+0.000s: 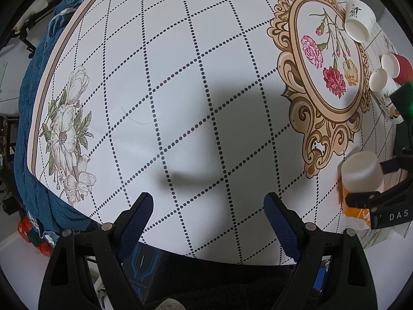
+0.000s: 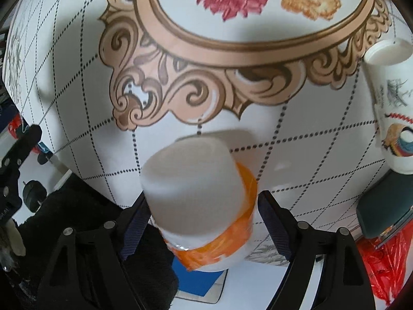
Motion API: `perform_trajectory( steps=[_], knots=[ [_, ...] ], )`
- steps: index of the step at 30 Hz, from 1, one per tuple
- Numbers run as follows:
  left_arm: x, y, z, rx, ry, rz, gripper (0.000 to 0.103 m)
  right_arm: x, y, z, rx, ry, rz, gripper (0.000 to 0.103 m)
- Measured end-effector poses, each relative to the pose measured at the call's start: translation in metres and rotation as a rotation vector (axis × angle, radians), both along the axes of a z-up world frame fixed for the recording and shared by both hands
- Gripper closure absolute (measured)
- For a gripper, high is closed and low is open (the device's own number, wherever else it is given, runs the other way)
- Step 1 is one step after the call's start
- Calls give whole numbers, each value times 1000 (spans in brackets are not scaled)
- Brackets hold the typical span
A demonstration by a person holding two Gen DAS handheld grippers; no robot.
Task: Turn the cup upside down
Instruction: 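Rotate the orange-banded cup with the right gripper, turning its base upward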
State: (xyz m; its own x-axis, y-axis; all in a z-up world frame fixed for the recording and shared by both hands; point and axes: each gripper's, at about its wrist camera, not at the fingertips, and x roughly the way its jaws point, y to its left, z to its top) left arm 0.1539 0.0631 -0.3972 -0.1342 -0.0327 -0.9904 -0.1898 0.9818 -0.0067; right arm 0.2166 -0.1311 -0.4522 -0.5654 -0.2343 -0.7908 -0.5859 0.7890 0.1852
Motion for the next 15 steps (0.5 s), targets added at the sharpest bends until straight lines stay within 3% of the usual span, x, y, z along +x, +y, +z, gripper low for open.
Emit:
perform_trajectory(
  steps=[3, 4, 9, 11, 15],
  knots=[
    [-1, -2, -2, 3, 0, -7, 15, 2, 12, 10, 5, -22, 20, 20],
    [-2, -4, -2, 4, -1, -10, 15, 5, 11, 11, 15, -29, 18, 29],
    [-5, -6, -1, 7, -5, -20, 15, 4, 10, 27, 52, -82, 13, 29],
    [-7, -8, -1, 7, -7, -21, 15, 6, 10, 19, 81, -116, -22, 29],
    [-8, -9, -1, 6, -6, -16, 15, 27, 1, 41, 169, -234, -124, 29]
  ],
)
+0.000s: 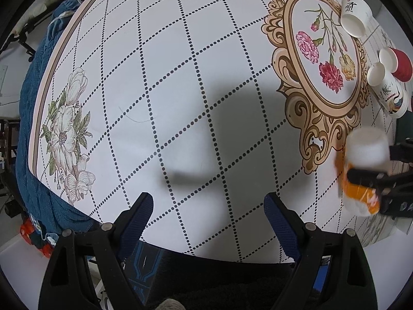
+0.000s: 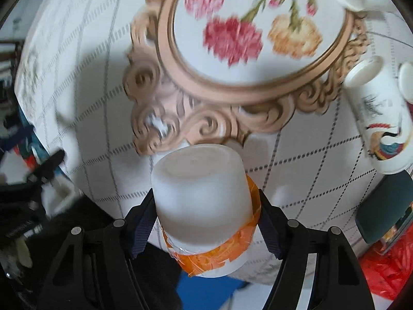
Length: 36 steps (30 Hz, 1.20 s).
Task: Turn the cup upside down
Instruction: 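Rotate the orange-banded cup with the right gripper, turning its base upward, then lower the inverted cup onto the centerpiece and open the right gripper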
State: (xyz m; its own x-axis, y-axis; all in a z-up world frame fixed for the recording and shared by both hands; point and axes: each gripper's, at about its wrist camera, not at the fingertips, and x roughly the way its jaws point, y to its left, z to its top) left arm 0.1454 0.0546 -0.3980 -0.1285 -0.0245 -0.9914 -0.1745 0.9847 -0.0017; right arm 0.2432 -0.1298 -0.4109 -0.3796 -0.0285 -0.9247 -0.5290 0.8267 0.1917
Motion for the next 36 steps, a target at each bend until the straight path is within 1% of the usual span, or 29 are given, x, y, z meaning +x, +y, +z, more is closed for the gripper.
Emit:
perform_trajectory(
  steps=[3, 5, 8, 9, 10, 13, 15, 17, 19, 21, 22, 25, 29, 33, 36],
  knots=[
    [5, 7, 1, 2, -1, 9, 15, 10, -7, 16, 75, -116, -76, 29],
    [10, 15, 2, 12, -2, 15, 15, 13, -14, 28, 151, -207, -163, 29],
    [15, 19, 1, 31, -9, 21, 15, 17, -24, 40, 236, -330, -293, 29],
    [17, 21, 1, 34, -9, 23, 15, 13, -28, 46, 258, -360, -329, 29],
    [18, 23, 0, 37, -9, 26, 15, 13, -31, 47, 284, -408, -373, 29],
    [22, 27, -1, 49, -12, 23, 15, -1, -25, 50, 330, -523, -439, 29],
    [24, 27, -3, 63, -13, 12, 16, -9, -18, 51, 354, -600, -437, 29],
    [25, 25, -3, 73, -18, -1, 16, -18, -4, 47, 356, -633, -412, 29],
    [25, 23, -4, 82, -22, -16, 16, -25, -3, 42, 353, -658, -391, 29],
    [24, 20, -3, 86, -26, -28, 16, -35, -3, 43, 359, -687, -363, 29],
    [23, 20, -3, 87, -28, -32, 16, -36, -5, 45, 358, -687, -355, 29],
    [19, 14, -2, 92, -38, -47, 16, -46, -7, 42, 348, -676, -334, 29],
    [19, -6, 4, 100, -52, -59, 16, -56, -13, 37, 320, -648, -327, 29],
    [14, -25, 20, 110, -69, -66, 15, -60, -18, 37, 305, -626, -344, 29],
    [10, -35, 34, 117, -90, -71, 16, -64, -23, 44, 297, -613, -359, 28]
  ],
)
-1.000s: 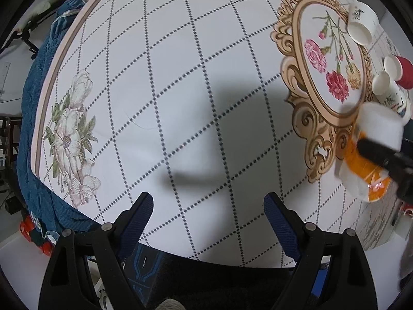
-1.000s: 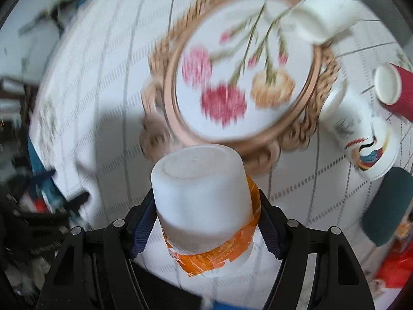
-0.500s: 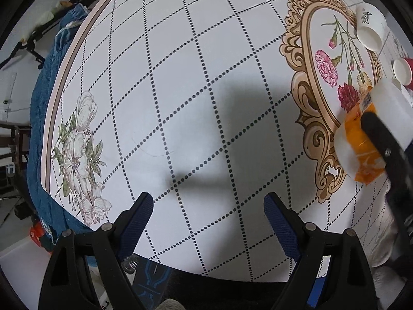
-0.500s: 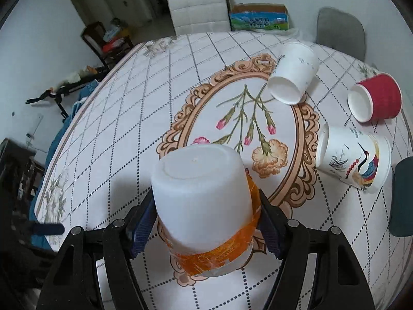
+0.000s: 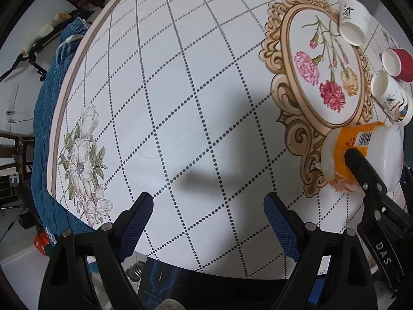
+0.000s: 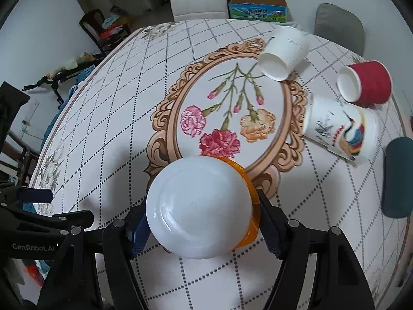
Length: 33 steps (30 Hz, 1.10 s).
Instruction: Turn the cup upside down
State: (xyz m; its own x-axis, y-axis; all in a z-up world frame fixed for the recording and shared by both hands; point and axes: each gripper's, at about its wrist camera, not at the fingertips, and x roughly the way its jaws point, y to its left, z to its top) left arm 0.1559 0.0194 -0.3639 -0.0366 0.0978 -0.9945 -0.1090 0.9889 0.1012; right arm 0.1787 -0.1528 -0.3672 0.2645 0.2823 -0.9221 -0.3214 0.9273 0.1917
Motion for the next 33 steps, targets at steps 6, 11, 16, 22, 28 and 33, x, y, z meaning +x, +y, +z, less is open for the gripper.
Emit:
perform_trajectory(
  steps=[6, 11, 16, 22, 28, 33],
  knots=[
    [-16, -19, 37, 9, -76, -29, 16, -17, -20, 37, -11, 9, -34, 9],
    [-26, -27, 72, 0, -170, -46, 15, -37, -43, 74, -74, -15, -95, 6],
    [-35, -18, 95, -12, -253, -59, 0, -53, -67, 101, -120, -27, -163, 5],
    [-53, -23, 126, -18, -324, -89, 0, -77, -81, 130, -137, -51, -216, 5],
    [-80, -21, 162, -29, -405, -137, 0, -107, -83, 170, -136, -110, -266, 5],
    [-112, -14, 200, -41, -481, -190, 0, -145, -78, 216, -140, -179, -297, 5]
  ],
)
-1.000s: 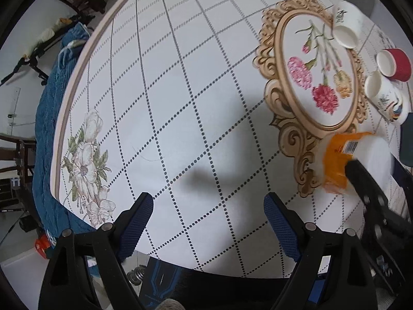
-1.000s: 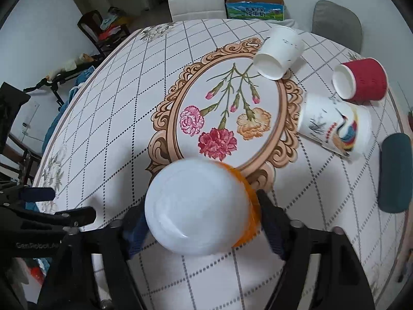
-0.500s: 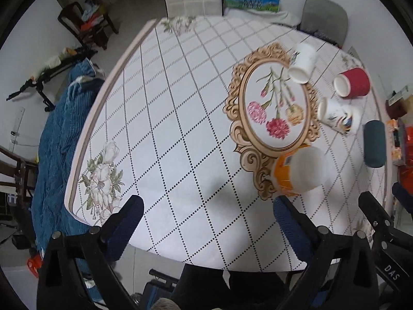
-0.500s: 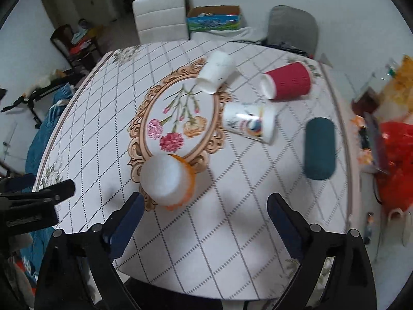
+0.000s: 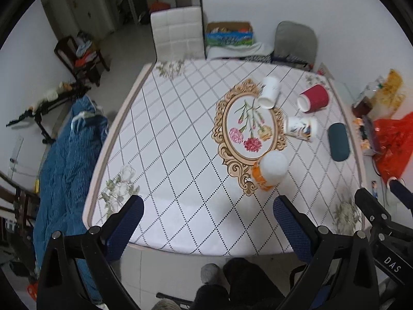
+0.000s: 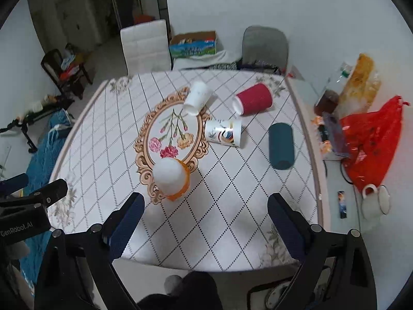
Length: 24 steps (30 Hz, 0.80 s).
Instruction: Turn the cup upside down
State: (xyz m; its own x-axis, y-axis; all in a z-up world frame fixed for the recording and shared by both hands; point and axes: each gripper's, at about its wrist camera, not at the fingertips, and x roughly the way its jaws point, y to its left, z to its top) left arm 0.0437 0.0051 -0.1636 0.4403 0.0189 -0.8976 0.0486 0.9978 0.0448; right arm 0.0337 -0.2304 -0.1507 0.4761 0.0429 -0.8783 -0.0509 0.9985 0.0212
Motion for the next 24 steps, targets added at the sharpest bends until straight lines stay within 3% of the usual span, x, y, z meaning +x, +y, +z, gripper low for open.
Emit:
perform_trajectory(
  steps=[14, 24],
  knots=[
    [-94, 22, 80, -46, -130, -84, 0, -131, 21, 118, 5, -139, -37, 5],
    [-136, 30, 116, -65, -201, -73, 0, -180, 13, 174, 17, -225, -33, 5]
  ],
)
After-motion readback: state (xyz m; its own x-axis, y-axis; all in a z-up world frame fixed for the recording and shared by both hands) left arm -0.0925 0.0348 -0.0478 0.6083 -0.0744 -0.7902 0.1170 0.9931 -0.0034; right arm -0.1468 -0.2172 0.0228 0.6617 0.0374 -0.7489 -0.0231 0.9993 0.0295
